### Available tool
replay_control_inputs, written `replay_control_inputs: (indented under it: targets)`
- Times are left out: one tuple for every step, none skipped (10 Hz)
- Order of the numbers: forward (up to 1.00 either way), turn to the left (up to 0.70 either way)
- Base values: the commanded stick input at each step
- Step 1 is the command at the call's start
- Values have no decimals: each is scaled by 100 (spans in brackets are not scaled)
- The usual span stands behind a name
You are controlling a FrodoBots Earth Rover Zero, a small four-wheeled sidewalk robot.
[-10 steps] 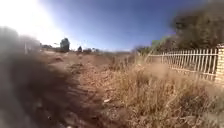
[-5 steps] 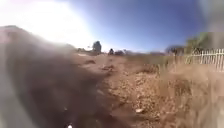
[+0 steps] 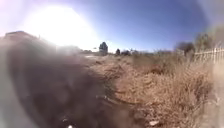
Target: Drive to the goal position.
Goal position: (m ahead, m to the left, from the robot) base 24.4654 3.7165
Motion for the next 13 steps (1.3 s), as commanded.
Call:
replay_control_inputs:
  targets:
    - [50,0]
    - [50,0]
    - [50,0]
    - [50,0]
    - [50,0]
    - [50,0]
    - [50,-18]
    - [50,-44]
    - [50,-24]
    - [50,-2]
    - [50,-12]
    - [50,-48]
    - [50,-29]
